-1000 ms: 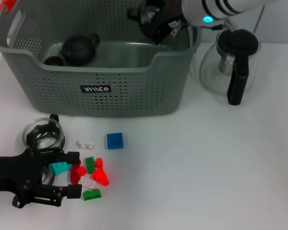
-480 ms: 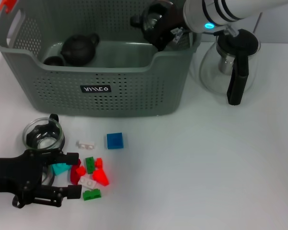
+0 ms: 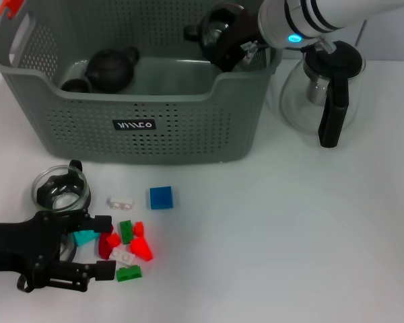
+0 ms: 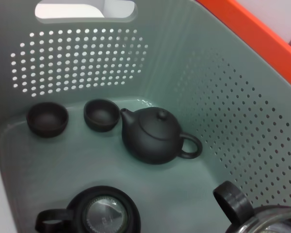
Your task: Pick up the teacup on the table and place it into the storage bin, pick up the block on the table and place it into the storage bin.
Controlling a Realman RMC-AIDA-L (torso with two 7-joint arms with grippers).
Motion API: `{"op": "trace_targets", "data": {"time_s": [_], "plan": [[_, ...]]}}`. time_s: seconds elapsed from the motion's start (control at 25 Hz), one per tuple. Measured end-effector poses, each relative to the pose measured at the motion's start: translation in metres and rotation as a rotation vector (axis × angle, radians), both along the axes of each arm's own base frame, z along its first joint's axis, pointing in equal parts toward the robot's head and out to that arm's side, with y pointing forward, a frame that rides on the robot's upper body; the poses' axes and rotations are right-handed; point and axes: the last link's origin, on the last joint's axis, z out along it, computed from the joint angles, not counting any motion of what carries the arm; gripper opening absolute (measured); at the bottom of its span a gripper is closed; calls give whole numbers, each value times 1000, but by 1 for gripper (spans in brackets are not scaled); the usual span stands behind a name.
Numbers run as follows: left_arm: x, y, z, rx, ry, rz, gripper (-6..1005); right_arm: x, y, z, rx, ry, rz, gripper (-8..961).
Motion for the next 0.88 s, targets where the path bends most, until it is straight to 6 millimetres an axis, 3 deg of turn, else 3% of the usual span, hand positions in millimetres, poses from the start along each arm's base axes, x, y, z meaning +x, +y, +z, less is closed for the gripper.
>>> {"op": "trace_targets", "data": {"time_s": [0.28,0.52,0.88], "plan": [[0,-1,-1,-3,-4,3,939,-2,-1,2,-10,3,0,70],[0,-1,-1,-5,-6,6,939,-5,2,7,0,12,7,252],[-3,-1,3,0,-4,18,938,-21,5,25,22,62,51,334]]}}
